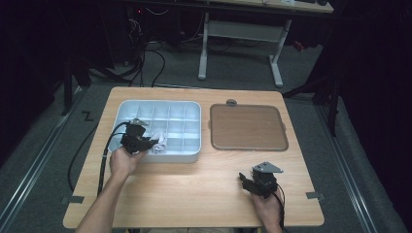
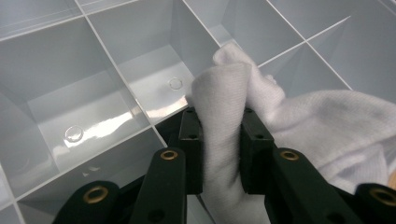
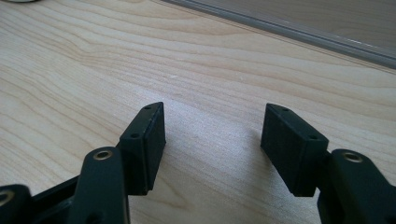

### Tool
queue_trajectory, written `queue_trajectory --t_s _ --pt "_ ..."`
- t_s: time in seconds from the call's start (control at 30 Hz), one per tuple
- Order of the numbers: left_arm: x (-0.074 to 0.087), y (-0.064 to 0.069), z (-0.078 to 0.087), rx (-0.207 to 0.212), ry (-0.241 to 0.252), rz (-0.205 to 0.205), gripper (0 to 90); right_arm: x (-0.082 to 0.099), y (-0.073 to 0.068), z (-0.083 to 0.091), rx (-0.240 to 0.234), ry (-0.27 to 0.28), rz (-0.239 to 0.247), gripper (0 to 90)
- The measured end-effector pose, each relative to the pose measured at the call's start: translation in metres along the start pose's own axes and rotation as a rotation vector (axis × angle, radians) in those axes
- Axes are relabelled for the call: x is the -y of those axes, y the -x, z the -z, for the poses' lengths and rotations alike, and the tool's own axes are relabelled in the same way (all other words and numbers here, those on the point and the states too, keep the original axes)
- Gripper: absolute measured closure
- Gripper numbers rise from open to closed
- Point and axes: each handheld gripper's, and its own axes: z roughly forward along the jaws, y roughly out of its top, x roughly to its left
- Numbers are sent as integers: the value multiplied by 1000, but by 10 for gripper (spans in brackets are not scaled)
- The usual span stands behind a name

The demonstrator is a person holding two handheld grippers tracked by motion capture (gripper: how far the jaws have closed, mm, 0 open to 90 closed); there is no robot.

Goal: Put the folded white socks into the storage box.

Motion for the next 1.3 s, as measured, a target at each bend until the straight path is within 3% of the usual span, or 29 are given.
queue_trajectory --t_s 0.33,0.43,0.8,0.9,1.1,1.3 --pt "5 1 -5 -33 -27 -24 749 0 0 0 0 0 -1 404" --pt "6 3 -8 -46 -50 -59 750 0 0 0 0 0 -1 404" --pt "3 2 -11 -47 -109 -4 749 0 0 0 -1 -1 -1 402" --pt "4 3 -12 -53 -113 2 746 0 0 0 -1 -1 0 402" --pt "7 6 -11 -62 -93 -55 736 0 0 0 -1 -1 -1 402" --pt "7 9 -11 -72 -67 -42 662 0 0 0 -1 -1 0 402"
